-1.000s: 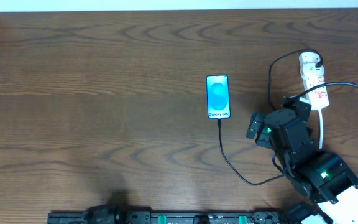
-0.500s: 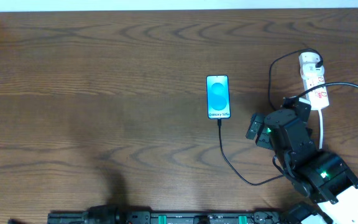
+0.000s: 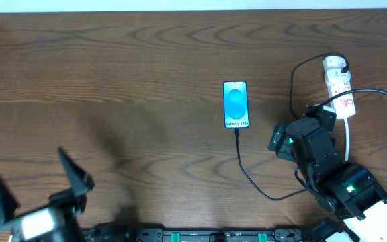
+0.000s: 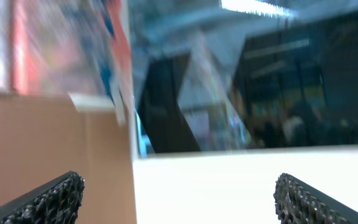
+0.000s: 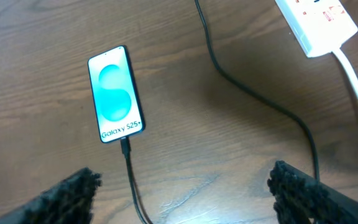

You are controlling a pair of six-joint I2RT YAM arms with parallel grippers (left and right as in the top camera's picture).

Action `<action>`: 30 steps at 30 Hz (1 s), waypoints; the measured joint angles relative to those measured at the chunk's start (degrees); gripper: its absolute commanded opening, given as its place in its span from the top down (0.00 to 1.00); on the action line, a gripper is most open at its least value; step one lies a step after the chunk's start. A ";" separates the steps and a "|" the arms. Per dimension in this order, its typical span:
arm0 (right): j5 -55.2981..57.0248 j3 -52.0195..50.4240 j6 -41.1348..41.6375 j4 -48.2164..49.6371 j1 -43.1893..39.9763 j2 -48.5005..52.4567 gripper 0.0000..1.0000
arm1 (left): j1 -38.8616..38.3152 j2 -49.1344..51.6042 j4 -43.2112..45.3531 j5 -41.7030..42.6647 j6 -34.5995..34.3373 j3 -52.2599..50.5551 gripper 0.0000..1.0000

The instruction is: Plug charger to phone and switch on socket

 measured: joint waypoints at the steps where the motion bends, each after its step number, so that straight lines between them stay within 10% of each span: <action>1: 0.00 0.00 0.02 -0.02 0.00 0.00 0.14 | 0.00 0.59 0.11 0.07 -1.70 -1.18 0.02; 13: 0.07 0.00 0.00 -0.04 0.00 0.00 0.09 | 0.00 9.60 9.09 4.39 -23.61 -14.64 0.02; 30: 0.07 0.00 -1.66 -0.17 0.00 0.00 0.06 | 0.00 7.15 7.34 8.15 -31.95 -20.92 0.02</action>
